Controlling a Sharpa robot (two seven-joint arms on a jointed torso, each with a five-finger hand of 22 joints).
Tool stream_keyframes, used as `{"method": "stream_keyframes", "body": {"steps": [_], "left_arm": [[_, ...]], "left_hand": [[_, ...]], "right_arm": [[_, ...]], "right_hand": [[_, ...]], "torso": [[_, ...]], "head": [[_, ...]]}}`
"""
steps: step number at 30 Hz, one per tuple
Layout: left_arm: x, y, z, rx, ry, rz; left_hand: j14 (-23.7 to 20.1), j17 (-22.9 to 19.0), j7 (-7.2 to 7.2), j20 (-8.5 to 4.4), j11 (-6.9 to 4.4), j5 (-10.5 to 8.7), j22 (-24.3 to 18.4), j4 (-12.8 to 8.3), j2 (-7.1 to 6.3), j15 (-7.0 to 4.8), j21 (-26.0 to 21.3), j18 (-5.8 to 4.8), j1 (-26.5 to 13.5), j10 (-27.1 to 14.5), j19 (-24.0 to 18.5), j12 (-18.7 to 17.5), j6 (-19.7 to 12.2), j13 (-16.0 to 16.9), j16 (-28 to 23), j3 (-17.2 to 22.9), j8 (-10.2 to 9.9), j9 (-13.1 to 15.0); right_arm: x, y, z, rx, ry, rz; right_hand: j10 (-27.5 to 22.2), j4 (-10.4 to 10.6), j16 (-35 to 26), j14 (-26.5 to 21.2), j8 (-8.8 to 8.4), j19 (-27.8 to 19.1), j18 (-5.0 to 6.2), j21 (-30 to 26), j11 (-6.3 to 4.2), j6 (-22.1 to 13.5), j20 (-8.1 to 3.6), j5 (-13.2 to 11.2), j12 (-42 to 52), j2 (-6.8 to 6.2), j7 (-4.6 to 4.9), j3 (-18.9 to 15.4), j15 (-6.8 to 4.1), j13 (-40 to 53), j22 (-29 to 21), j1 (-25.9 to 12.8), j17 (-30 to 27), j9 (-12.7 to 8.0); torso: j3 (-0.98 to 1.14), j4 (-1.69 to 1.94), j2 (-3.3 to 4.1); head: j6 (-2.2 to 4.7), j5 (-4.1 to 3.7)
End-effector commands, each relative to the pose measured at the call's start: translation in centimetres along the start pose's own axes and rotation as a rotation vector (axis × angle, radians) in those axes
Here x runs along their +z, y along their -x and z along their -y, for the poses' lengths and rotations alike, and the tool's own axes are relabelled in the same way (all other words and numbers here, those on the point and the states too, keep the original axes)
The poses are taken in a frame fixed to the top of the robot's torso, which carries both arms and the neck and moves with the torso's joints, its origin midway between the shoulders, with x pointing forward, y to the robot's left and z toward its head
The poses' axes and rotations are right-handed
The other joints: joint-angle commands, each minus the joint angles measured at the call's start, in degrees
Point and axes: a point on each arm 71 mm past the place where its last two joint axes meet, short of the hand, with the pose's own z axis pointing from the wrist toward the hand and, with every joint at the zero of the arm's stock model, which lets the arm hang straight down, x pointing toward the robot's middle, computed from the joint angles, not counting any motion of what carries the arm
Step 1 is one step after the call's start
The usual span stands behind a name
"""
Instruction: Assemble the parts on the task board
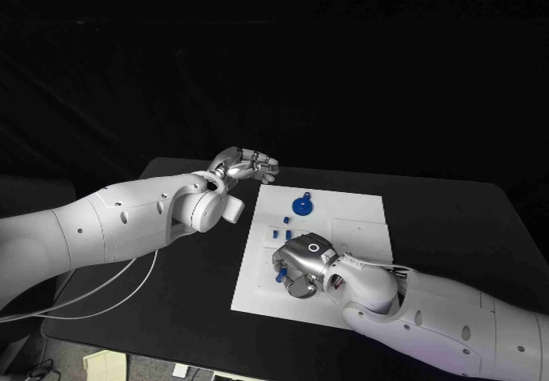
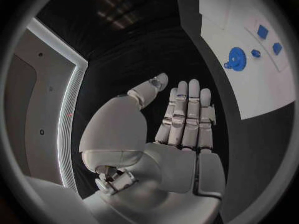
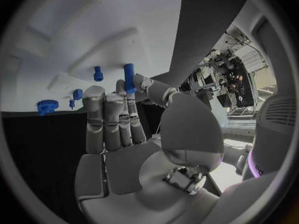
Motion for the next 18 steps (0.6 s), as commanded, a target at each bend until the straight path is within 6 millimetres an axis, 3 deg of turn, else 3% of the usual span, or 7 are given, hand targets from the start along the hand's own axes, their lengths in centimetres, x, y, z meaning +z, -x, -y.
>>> {"method": "stream_keyframes", "body": {"steps": [1,18], "left_arm": [[0.0,-0.2,0.2,-0.009,-0.011,-0.012],[0.1,-0.3,0.2,-0.009,-0.011,-0.015]], "left_hand": [[0.22,0.07,0.06,0.38,-0.14,-0.15,0.1,0.25,0.4,0.07,-0.34,0.48,0.0,-0.2,0.14,0.29,-0.22,-0.07,-0.22,-0.15,0.24,-0.09],[0.24,0.17,0.06,0.39,-0.14,-0.15,0.12,0.24,0.4,0.08,-0.38,0.48,0.04,-0.19,0.14,0.29,-0.23,-0.07,-0.32,-0.14,0.26,-0.11]], "right_arm": [[0.1,-0.2,-0.1,-0.036,0.005,-0.016],[0.3,-0.9,-1.1,-0.058,0.032,-0.045]], "right_hand": [[2.68,-0.08,0.0,-0.15,0.19,-0.04,6.83,0.29,-0.45,0.33,-0.31,-0.07,0.21,0.42,-0.06,0.26,-0.71,0.13,1.04,0.11,-0.1,0.11],[2.69,-0.24,0.0,-0.12,0.19,-0.02,6.83,0.33,-0.45,0.37,-0.35,-0.07,0.2,0.41,-0.07,0.29,-0.71,0.2,1.06,0.1,-0.11,0.16]], "torso": [[0.01,-0.01,0.0],[-0.08,0.05,0.01]], "head": [[-0.01,-0.03],[-0.2,-0.03]]}}
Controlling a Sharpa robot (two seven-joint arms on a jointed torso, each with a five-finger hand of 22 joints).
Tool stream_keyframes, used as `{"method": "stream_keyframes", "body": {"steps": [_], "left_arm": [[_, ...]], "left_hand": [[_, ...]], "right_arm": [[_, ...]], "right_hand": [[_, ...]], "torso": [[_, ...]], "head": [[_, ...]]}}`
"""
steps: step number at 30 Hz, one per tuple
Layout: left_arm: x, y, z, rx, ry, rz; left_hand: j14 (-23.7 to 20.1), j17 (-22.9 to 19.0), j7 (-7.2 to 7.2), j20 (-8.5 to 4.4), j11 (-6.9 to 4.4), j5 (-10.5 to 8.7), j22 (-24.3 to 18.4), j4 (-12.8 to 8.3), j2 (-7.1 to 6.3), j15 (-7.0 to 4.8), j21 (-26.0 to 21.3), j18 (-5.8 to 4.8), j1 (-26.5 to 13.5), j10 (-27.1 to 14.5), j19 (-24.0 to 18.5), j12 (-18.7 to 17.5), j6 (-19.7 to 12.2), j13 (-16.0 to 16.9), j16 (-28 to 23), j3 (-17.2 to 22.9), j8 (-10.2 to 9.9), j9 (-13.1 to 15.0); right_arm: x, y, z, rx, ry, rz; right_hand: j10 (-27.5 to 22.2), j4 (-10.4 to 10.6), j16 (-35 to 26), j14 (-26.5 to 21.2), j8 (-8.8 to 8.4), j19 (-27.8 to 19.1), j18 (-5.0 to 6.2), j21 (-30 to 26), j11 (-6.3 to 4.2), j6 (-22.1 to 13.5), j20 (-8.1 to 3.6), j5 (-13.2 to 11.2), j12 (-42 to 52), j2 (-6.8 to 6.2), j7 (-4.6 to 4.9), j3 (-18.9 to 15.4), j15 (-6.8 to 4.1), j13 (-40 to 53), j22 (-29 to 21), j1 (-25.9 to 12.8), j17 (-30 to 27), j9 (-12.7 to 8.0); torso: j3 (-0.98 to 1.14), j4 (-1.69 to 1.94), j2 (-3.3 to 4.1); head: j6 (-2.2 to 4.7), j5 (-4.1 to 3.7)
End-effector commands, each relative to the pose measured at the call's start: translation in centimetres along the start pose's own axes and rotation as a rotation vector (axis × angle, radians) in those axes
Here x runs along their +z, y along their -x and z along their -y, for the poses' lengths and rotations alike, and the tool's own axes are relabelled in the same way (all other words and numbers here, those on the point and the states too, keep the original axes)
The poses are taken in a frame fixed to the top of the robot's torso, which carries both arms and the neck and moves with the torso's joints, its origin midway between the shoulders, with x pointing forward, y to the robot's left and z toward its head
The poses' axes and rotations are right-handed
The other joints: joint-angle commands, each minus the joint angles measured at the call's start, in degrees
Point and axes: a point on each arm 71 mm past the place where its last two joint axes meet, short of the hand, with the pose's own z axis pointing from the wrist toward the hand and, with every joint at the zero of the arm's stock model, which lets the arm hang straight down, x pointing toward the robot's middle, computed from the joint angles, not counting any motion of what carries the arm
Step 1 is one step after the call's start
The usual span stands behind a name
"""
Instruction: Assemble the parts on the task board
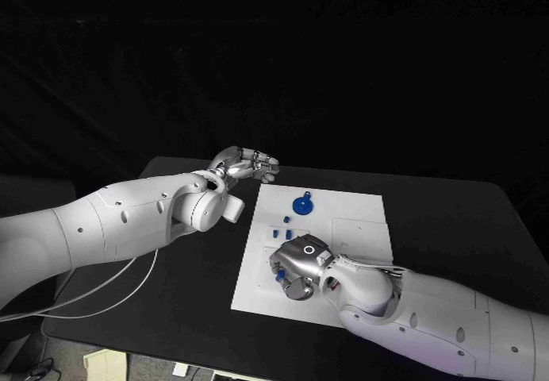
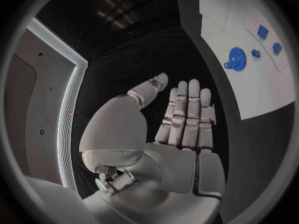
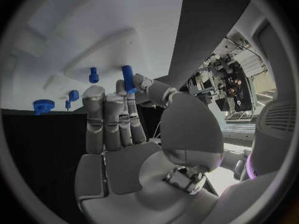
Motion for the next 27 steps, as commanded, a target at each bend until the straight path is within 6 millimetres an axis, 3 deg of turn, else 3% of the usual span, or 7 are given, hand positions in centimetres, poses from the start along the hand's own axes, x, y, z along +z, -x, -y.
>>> {"method": "stream_keyframes", "body": {"steps": [1,14,18,20,22,27], "left_arm": [[0.05,-0.25,0.17,-0.009,-0.011,-0.014],[0.05,-0.3,0.17,-0.01,-0.01,-0.017],[0.04,-0.26,0.15,-0.01,-0.008,-0.017],[0.04,-0.26,0.15,-0.01,-0.008,-0.017],[0.04,-0.25,0.14,-0.01,-0.007,-0.017],[0.03,-0.2,0.13,-0.009,-0.007,-0.016]], "left_hand": [[0.24,0.07,0.06,0.39,-0.14,-0.16,0.08,0.24,0.41,0.08,-0.39,0.49,0.03,-0.19,0.14,0.29,-0.23,-0.07,-0.33,-0.15,0.26,-0.06],[0.25,0.14,0.06,0.4,-0.14,-0.16,0.1,0.26,0.41,0.09,-0.42,0.49,0.03,-0.19,0.14,0.28,-0.24,-0.08,-0.41,-0.16,0.27,-0.07],[0.25,0.16,0.06,0.4,-0.13,-0.16,0.11,0.27,0.4,0.09,-0.43,0.48,0.02,-0.19,0.14,0.28,-0.24,-0.08,-0.43,-0.17,0.27,-0.07],[0.25,0.17,0.07,0.4,-0.13,-0.16,0.11,0.27,0.4,0.09,-0.43,0.48,0.01,-0.19,0.14,0.28,-0.24,-0.08,-0.44,-0.17,0.27,-0.07],[0.25,0.18,0.07,0.4,-0.13,-0.17,0.11,0.27,0.4,0.09,-0.44,0.48,0.01,-0.19,0.14,0.28,-0.24,-0.08,-0.45,-0.17,0.27,-0.08],[0.25,0.21,0.07,0.41,-0.13,-0.18,0.12,0.28,0.39,0.1,-0.45,0.48,-0.01,-0.2,0.14,0.27,-0.25,-0.08,-0.49,-0.19,0.27,-0.08]], "right_arm": [[0.02,-0.47,-0.46,-0.019,0.016,-0.03],[0.3,-0.62,-0.76,-0.009,0.019,-0.044],[0.28,-0.73,-0.59,0.008,0.017,-0.047],[0.26,-0.77,-0.54,0.01,0.017,-0.049],[0.23,-0.8,-0.44,0.017,0.015,-0.048],[0.24,-0.77,-0.37,0.027,0.013,-0.04]], "right_hand": [[2.69,-0.01,0.0,-0.12,0.32,0.05,6.84,0.33,-0.45,0.54,-0.3,-0.02,0.22,0.33,-0.05,0.19,-0.71,-0.04,1.01,0.02,-0.06,0.08],[2.49,0.0,-0.11,-0.17,0.21,-0.04,6.84,0.3,-0.38,0.44,-0.27,-0.02,0.07,0.19,0.0,0.28,-0.65,0.02,0.99,-0.25,-0.12,0.11],[1.68,0.03,-0.3,-0.18,-0.34,-0.18,6.84,0.24,-0.05,-0.2,-0.08,0.54,-0.48,-1.35,0.31,0.03,-0.32,-0.04,0.98,-1.08,-0.29,-0.07],[0.29,0.7,-0.35,-0.11,-1.2,-0.08,6.84,0.27,0.46,-1.49,0.08,0.48,-1.34,-3.24,0.87,-0.95,0.2,-0.31,0.95,-2.54,-0.38,-0.42],[-0.26,1.12,-0.39,-0.08,-1.59,-0.03,6.84,0.24,0.75,-2.04,0.09,0.46,-1.71,-4.16,1.13,-1.56,0.43,-0.38,0.91,-3.08,-0.44,-0.57],[-2.72,0.73,-0.37,-0.12,-2.87,-0.18,6.84,0.13,1.63,-4.02,0.07,0.93,-3.25,-4.8,2.03,-4.74,1.3,-0.89,0.9,-4.29,-0.51,-1.14]], "torso": [[-0.05,0.01,0.01],[-0.03,-0.01,-0.01],[-0.02,-0.05,-0.02],[-0.01,-0.07,-0.02],[0.02,-0.07,0.0],[0.04,-0.08,-0.01]], "head": [[-0.07,-0.03],[-0.07,-0.09],[-0.15,-0.09],[-0.16,-0.08],[-0.16,-0.06],[-0.15,-0.13]]}}
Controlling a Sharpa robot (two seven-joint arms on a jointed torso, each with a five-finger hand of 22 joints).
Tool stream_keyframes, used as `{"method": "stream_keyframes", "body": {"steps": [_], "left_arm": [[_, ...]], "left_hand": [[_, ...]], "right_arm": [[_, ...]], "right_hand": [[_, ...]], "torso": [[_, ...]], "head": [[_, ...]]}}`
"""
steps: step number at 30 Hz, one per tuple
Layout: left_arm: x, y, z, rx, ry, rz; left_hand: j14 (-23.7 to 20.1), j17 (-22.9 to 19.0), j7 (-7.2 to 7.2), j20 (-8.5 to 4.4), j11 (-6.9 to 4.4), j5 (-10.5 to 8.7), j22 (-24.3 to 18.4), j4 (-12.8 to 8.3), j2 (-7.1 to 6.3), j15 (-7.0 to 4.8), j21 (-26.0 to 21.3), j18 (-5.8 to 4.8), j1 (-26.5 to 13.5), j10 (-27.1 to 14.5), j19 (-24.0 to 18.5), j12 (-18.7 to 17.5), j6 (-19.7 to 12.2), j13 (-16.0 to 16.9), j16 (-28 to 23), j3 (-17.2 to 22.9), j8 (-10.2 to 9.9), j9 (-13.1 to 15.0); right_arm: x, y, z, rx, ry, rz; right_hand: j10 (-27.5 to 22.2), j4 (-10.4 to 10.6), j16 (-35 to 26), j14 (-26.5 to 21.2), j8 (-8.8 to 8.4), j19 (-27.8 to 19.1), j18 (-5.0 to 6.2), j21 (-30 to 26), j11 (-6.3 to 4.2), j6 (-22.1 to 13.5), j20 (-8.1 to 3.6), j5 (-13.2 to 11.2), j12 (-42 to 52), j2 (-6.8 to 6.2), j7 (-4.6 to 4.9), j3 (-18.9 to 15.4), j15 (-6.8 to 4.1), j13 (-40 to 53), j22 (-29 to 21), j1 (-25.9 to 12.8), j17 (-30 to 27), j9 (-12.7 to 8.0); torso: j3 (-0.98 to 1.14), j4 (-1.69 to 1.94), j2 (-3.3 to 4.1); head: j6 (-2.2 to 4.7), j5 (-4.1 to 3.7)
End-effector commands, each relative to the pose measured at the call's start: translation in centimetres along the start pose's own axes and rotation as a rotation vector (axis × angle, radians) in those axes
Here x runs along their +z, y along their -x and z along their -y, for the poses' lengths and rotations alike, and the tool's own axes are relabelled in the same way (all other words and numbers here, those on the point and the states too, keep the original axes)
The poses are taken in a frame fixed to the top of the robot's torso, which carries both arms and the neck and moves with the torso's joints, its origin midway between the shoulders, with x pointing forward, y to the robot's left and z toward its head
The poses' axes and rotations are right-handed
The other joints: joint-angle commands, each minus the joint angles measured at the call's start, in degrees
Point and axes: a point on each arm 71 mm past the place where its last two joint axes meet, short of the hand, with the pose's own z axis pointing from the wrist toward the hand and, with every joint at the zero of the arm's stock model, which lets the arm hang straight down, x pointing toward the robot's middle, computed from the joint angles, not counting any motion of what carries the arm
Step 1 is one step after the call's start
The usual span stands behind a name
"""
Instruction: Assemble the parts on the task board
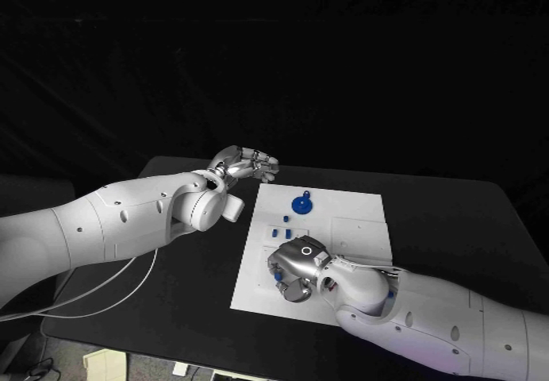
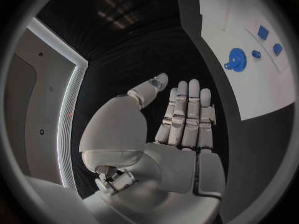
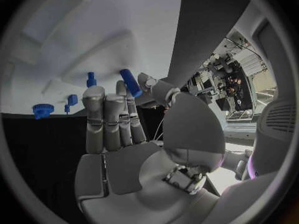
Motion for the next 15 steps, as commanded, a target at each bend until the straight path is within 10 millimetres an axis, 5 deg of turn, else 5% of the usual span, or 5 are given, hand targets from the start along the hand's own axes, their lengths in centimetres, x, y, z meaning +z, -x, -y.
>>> {"method": "stream_keyframes", "body": {"steps": [1,15], "left_arm": [[0.03,-0.18,0.13,-0.009,-0.008,-0.014],[0.02,-0.17,0.12,-0.009,-0.006,-0.015]], "left_hand": [[0.25,0.06,0.07,0.41,-0.13,-0.18,0.08,0.28,0.39,0.1,-0.23,0.49,-0.01,-0.2,0.14,0.27,-0.26,-0.08,-0.26,-0.19,0.28,-0.09],[0.23,0.15,0.08,0.42,-0.11,-0.21,0.1,0.32,0.36,0.12,-0.28,0.48,-0.05,-0.24,0.12,0.24,-0.29,-0.1,-0.37,-0.22,0.27,-0.11]], "right_arm": [[-0.03,-0.25,-0.19,0.017,0.015,-0.019],[-0.22,0.28,0.18,0.042,0.0,0.064]], "right_hand": [[-1.59,-0.46,-0.14,-0.01,-0.56,-0.16,6.82,0.09,0.19,-1.03,-0.06,0.36,-0.8,-0.2,0.44,-1.53,0.93,-0.33,0.92,-0.59,-0.08,-0.27],[-3.76,-0.95,-0.06,-0.21,-1.51,-0.35,6.82,-0.49,1.12,-2.52,0.0,-0.18,-2.2,-0.32,1.11,-3.01,1.71,-1.13,0.66,-0.07,-0.2,-0.86]], "torso": [[0.04,-0.04,0.02],[0.04,0.03,0.03]], "head": [[-0.01,-0.05],[0.08,-0.23]]}}
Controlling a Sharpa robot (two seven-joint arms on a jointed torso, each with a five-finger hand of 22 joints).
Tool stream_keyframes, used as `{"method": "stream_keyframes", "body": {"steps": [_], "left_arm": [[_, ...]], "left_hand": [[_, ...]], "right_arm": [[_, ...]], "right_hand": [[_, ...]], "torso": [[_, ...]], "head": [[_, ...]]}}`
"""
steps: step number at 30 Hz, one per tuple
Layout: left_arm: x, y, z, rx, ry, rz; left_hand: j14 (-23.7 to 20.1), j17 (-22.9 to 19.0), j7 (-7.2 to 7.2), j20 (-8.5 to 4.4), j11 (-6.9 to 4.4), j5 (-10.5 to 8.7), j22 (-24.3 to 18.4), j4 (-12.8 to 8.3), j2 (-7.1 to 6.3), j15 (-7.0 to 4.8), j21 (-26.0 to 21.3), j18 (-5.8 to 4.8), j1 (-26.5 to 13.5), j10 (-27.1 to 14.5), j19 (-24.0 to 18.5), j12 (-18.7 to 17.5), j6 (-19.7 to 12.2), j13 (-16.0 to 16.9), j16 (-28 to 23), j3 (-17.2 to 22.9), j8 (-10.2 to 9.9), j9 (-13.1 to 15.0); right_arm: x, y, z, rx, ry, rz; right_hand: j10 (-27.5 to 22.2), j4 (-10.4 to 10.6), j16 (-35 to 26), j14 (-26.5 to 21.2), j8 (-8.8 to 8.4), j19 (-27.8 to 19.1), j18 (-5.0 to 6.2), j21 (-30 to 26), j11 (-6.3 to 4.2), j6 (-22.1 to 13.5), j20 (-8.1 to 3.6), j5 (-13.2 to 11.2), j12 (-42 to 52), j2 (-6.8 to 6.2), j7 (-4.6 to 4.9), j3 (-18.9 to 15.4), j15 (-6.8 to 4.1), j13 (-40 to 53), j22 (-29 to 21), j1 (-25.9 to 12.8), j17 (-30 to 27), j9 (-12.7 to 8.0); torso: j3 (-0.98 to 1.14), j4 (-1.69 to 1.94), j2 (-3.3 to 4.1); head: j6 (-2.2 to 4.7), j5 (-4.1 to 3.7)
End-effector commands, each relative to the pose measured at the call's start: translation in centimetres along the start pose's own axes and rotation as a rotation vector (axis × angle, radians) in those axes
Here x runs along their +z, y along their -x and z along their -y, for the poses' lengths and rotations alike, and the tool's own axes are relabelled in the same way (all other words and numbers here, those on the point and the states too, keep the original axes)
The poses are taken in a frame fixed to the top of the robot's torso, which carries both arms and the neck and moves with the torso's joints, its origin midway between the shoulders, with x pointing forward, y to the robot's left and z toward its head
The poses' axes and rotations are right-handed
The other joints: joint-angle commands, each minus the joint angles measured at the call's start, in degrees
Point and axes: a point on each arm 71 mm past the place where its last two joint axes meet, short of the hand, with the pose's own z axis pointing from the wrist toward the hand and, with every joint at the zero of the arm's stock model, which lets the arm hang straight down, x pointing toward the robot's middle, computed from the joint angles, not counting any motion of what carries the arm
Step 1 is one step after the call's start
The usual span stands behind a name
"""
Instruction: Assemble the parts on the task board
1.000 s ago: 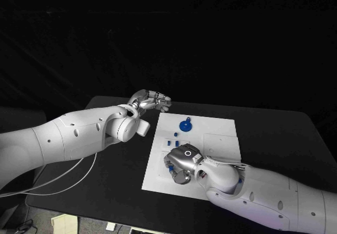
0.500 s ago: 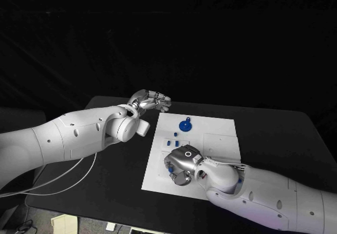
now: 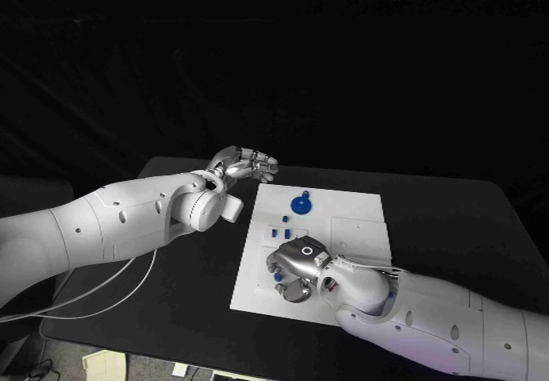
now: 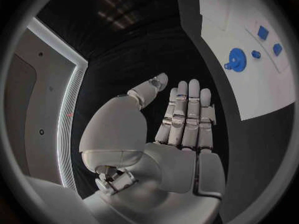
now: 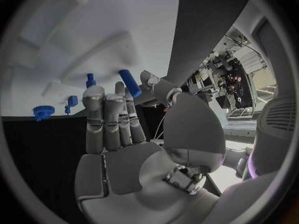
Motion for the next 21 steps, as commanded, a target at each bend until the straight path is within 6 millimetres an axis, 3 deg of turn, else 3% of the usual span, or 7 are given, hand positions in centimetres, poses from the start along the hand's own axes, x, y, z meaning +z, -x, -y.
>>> {"method": "stream_keyframes", "body": {"steps": [1,12,17,21], "left_arm": [[0.0,-0.2,0.1,-0.008,-0.006,-0.014],[0.0,0.1,0.1,-0.007,-0.005,-0.01],[-0.1,0.4,0.0,-0.005,-0.004,-0.003],[-0.2,0.7,-0.1,-0.004,-0.002,0.001]], "left_hand": [[0.23,0.08,0.08,0.43,-0.11,-0.21,0.06,0.16,0.36,0.12,-0.28,0.48,-0.05,-0.24,0.12,0.24,-0.29,-0.1,-0.38,-0.07,0.27,-0.06],[0.23,0.13,0.09,0.43,-0.1,-0.22,0.07,0.15,0.35,0.12,-0.31,0.48,-0.03,-0.26,0.12,0.23,-0.31,-0.11,-0.43,-0.07,0.27,-0.07],[0.23,0.15,0.09,0.43,-0.1,-0.22,0.07,0.15,0.34,0.12,-0.32,0.48,-0.02,-0.26,0.11,0.23,-0.31,-0.11,-0.45,-0.07,0.27,-0.08],[0.23,0.17,0.09,0.43,-0.1,-0.22,0.08,0.14,0.34,0.13,-0.33,0.48,-0.01,-0.26,0.11,0.23,-0.31,-0.11,-0.47,-0.07,0.28,-0.08]], "right_arm": [[-0.1,0.3,0.0,0.019,0.004,0.053],[-1.6,1.2,0.6,0.114,0.009,0.132],[-3.4,3.4,2.5,0.23,-0.034,0.171],[-5.0,5.2,5.1,0.336,-0.113,0.146]], "right_hand": [[-0.87,-0.04,-0.07,-0.18,-0.54,-0.17,6.83,-0.36,0.21,-0.69,-0.18,-0.18,-0.53,-0.13,0.19,-0.33,0.59,-0.26,0.65,0.17,-0.08,-0.18],[-2.4,-0.76,-0.14,-0.49,-1.28,-0.42,6.83,-0.9,0.79,-2.19,-0.16,-0.09,-0.77,-0.32,0.35,-1.43,1.21,-1.05,0.52,-0.49,-0.26,-0.61],[-2.02,-1.14,-0.06,-0.54,-1.35,-0.4,6.83,-1.0,0.72,-2.57,-0.15,-0.23,-0.34,-0.26,0.4,-4.06,1.09,-1.22,0.58,-2.58,-0.34,-0.7],[-0.04,0.37,0.01,-0.37,-1.09,-0.15,6.83,-1.08,0.02,-2.24,-0.1,0.83,0.77,-0.13,0.87,-5.91,0.45,-0.8,0.56,-4.98,-0.44,-0.67]], "torso": [[0.0,0.04,0.01],[0.03,0.02,0.0],[0.04,-0.08,-0.09],[0.09,-0.2,-0.13]], "head": [[0.06,-0.06],[0.22,-0.25],[0.74,-0.93],[1.19,-1.81]]}}
